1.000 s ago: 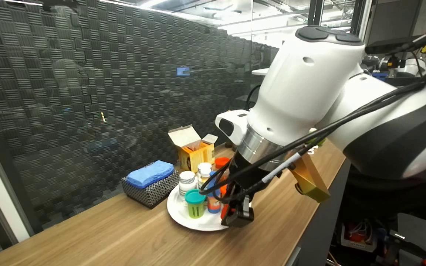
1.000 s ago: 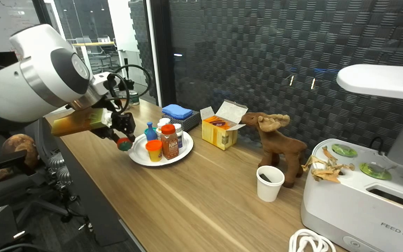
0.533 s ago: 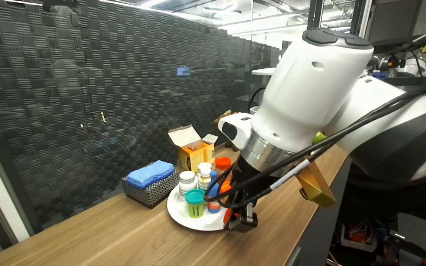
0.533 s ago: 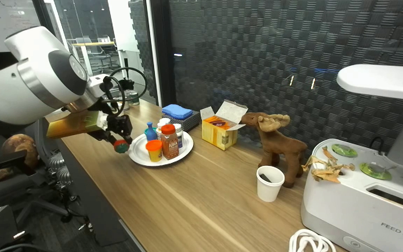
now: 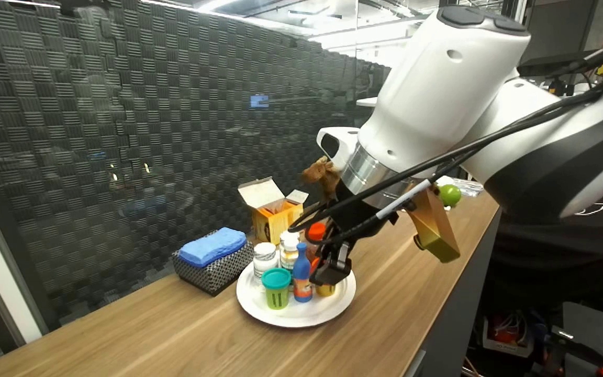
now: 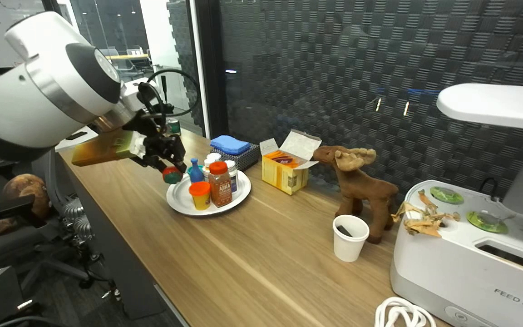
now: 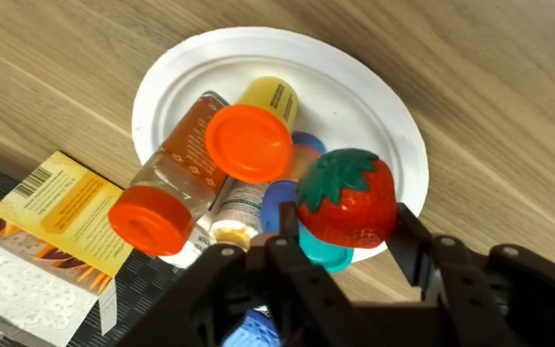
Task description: Put the bottles on the tray
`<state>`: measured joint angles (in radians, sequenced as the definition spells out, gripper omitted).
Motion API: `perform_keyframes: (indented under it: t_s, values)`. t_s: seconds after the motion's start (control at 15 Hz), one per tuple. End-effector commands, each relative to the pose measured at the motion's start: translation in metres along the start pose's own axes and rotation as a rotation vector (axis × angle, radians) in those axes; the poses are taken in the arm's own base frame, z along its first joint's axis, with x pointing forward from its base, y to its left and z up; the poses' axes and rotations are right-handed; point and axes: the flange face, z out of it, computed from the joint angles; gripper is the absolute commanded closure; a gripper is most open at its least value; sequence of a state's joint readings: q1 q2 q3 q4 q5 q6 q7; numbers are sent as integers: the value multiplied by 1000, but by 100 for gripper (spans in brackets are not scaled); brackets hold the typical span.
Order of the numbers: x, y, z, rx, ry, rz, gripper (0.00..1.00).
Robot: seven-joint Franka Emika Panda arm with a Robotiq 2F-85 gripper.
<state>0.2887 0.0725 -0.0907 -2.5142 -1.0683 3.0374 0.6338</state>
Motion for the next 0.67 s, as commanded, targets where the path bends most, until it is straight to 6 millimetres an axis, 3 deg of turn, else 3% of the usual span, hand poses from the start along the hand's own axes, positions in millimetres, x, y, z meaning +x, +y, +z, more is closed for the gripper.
perform_keyframes:
  t_s: [0.0, 0.33, 0.4, 0.53, 0.6]
  values:
    - [2, 1, -1, -10, 19, 13, 75]
    - [-1, -4, 2, -7, 19, 14, 74]
    - [-1, -4, 2, -6, 24, 17, 25]
    - [0, -4, 0, -8, 33, 21, 24]
    - [0, -5, -1, -10, 36, 22, 18]
